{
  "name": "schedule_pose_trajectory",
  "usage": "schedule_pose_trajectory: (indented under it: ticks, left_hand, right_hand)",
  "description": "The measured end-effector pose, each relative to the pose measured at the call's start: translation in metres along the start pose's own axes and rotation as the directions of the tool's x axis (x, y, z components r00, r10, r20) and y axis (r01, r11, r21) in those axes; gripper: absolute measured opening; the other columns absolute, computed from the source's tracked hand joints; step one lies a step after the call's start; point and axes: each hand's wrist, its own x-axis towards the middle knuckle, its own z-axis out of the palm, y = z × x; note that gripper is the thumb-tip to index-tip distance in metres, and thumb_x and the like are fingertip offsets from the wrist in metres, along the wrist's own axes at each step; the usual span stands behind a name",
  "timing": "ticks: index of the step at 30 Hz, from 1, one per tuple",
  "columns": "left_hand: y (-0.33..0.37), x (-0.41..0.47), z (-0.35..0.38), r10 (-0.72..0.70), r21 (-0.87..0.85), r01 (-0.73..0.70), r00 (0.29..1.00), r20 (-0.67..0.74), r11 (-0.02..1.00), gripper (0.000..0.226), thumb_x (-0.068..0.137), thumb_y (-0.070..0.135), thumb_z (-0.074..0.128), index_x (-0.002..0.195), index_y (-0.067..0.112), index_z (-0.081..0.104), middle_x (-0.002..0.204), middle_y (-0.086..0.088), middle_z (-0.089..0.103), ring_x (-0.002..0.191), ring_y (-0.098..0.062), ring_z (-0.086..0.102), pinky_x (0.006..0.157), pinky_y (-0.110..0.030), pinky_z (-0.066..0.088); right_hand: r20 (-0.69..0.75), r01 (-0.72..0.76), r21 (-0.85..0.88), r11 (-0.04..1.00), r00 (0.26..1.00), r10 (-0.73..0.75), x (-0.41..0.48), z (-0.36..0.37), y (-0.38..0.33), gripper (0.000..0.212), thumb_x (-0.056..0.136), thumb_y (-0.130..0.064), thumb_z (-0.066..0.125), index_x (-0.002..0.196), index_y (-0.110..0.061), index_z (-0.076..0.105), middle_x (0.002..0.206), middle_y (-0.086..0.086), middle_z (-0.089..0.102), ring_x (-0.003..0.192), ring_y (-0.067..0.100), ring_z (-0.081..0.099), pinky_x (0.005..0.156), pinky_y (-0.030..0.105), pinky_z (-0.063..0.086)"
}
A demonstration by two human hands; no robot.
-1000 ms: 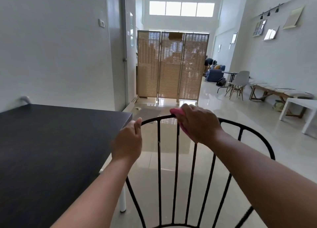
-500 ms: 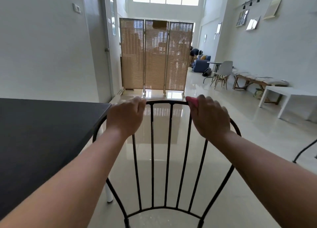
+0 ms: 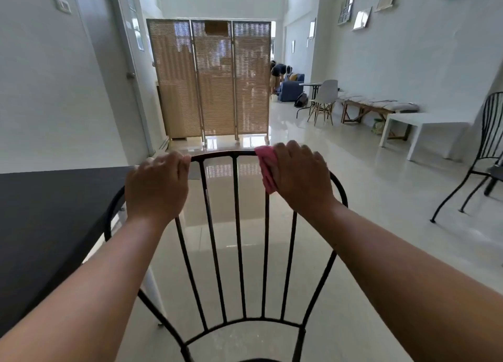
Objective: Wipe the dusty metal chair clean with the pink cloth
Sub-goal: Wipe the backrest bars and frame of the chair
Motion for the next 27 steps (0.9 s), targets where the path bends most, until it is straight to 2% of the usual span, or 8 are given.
schedule_pose_trajectory:
  ticks: [4, 7, 9, 12, 14, 17, 23, 27]
  left_hand:
    - [0.003, -0.001, -0.002, -0.008, 0.017, 0.008, 1.0, -0.003, 1.0, 0.042, 0.104, 0.041, 0.026, 0.09, 0.015, 0.055, 0.083, -0.011, 0.065, 0.076, -0.033, 0.055, 0.074, -0.043, 0.037]
    - [0.005, -0.001, -0.004, -0.021, 0.03, 0.021, 1.0, 0.009, 0.999, 0.04, 0.103, 0.04, 0.029, 0.093, 0.014, 0.057, 0.09, -0.011, 0.067, 0.084, -0.035, 0.058, 0.076, -0.043, 0.036]
    - [0.006, -0.001, -0.003, -0.026, 0.025, 0.026, 1.0, 0.014, 0.999, 0.04, 0.103, 0.039, 0.03, 0.094, 0.014, 0.059, 0.093, -0.01, 0.068, 0.086, -0.035, 0.058, 0.077, -0.043, 0.036]
    - [0.003, 0.0, 0.0, -0.025, 0.029, 0.025, 1.0, 0.009, 0.999, 0.042, 0.103, 0.04, 0.028, 0.093, 0.014, 0.06, 0.09, -0.009, 0.068, 0.083, -0.035, 0.058, 0.076, -0.043, 0.038]
    - [0.001, 0.0, 0.0, -0.015, 0.024, 0.015, 1.0, 0.013, 1.0, 0.044, 0.103, 0.041, 0.026, 0.092, 0.015, 0.059, 0.087, -0.007, 0.067, 0.081, -0.033, 0.058, 0.075, -0.042, 0.038]
    - [0.0, -0.001, -0.003, 0.013, 0.014, -0.013, 1.0, -0.003, 1.0, 0.041, 0.104, 0.038, 0.025, 0.089, 0.015, 0.056, 0.087, -0.007, 0.066, 0.079, -0.031, 0.058, 0.073, -0.042, 0.038]
    - [0.001, -0.001, -0.005, 0.012, -0.003, -0.012, 0.999, 0.042, 1.0, 0.042, 0.102, 0.039, 0.023, 0.091, 0.014, 0.056, 0.089, -0.008, 0.066, 0.082, -0.033, 0.056, 0.076, -0.042, 0.036]
    - [0.001, -0.001, -0.003, 0.019, 0.017, -0.02, 0.999, 0.027, 1.0, 0.041, 0.103, 0.038, 0.025, 0.095, 0.014, 0.058, 0.092, -0.01, 0.066, 0.086, -0.034, 0.057, 0.077, -0.042, 0.036]
  right_hand:
    - [0.01, -0.205, 0.162, 0.965, 0.978, 0.206, -0.04, 0.002, 0.035, 0.04, 0.098, -0.047, 0.049, 0.116, -0.012, 0.052, 0.095, 0.01, 0.055, 0.078, 0.029, 0.058, 0.06, 0.041, 0.053]
    - [0.049, -0.375, 0.321, 0.87, 0.924, 0.38, -0.042, -0.002, 0.028, 0.048, 0.099, -0.05, 0.027, 0.111, -0.009, 0.05, 0.097, 0.014, 0.054, 0.083, 0.036, 0.057, 0.068, 0.043, 0.049]
    - [0.01, -0.425, 0.269, 0.864, 0.898, 0.439, -0.028, -0.008, 0.013, 0.052, 0.1, -0.052, 0.02, 0.107, -0.011, 0.052, 0.095, 0.013, 0.056, 0.085, 0.037, 0.057, 0.073, 0.046, 0.048]
    - [-0.009, -0.194, 0.117, 0.974, 0.98, 0.197, 0.002, -0.01, -0.027, 0.05, 0.099, -0.058, 0.022, 0.11, -0.025, 0.057, 0.097, 0.004, 0.061, 0.088, 0.029, 0.058, 0.076, 0.042, 0.046]
    - [0.034, -0.03, 0.153, 0.988, 0.999, 0.025, 0.021, -0.006, -0.064, 0.05, 0.096, -0.062, 0.022, 0.116, -0.032, 0.057, 0.104, 0.001, 0.064, 0.094, 0.028, 0.058, 0.081, 0.041, 0.042]
    - [0.008, 0.089, 0.247, 0.965, 0.996, -0.093, 0.035, 0.001, -0.107, 0.048, 0.099, -0.057, 0.023, 0.114, -0.031, 0.061, 0.106, -0.001, 0.065, 0.099, 0.027, 0.058, 0.082, 0.042, 0.037]
    - [-0.107, 0.045, 0.14, 0.989, 0.994, -0.03, 0.026, 0.007, -0.051, 0.046, 0.101, -0.055, 0.034, 0.095, -0.021, 0.065, 0.087, 0.003, 0.066, 0.081, 0.027, 0.063, 0.07, 0.039, 0.044]
    - [-0.094, -0.105, 0.118, 0.987, 0.989, 0.117, -0.007, -0.002, 0.003, 0.046, 0.103, -0.05, 0.03, 0.101, -0.014, 0.059, 0.091, 0.009, 0.062, 0.079, 0.031, 0.061, 0.067, 0.043, 0.05]
